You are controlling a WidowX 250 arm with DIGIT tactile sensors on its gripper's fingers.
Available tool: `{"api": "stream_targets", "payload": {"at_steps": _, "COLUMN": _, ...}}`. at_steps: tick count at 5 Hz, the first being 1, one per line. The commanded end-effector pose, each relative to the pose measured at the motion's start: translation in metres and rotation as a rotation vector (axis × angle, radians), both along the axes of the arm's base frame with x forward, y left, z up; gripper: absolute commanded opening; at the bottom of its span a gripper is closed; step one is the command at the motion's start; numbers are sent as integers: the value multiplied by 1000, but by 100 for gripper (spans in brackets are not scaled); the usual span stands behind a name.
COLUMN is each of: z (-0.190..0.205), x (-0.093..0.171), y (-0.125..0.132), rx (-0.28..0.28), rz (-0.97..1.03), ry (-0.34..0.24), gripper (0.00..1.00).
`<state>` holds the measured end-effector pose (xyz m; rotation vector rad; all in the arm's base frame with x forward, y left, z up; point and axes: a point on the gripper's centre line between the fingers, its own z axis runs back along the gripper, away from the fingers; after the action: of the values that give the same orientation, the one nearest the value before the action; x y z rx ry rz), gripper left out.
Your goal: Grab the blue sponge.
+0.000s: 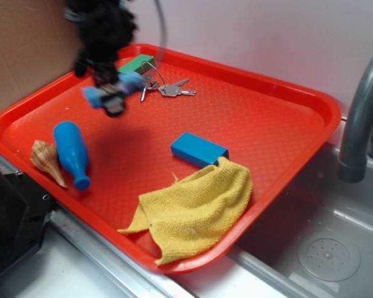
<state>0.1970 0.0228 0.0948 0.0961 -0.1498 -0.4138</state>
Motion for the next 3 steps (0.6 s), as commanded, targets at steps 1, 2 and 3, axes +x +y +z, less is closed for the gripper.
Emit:
{"api": "stream_targets", "payload": {"at_steps": 1, "z": 73, "x": -11, "y": -4, "rx": 111, "rz": 365, "ry": -27, "gripper": 0}}
{"api": "stream_targets", "payload": {"at_steps": 2, "z": 92, "x": -8, "y": -14, "rx": 129, "rz": 469, "ry": -63, "gripper": 0}}
{"api": "stream_targets", "payload": {"at_steps": 3, "z": 114, "x": 0, "y": -14, "rx": 96, "rz": 632, "ry": -107, "gripper": 0}}
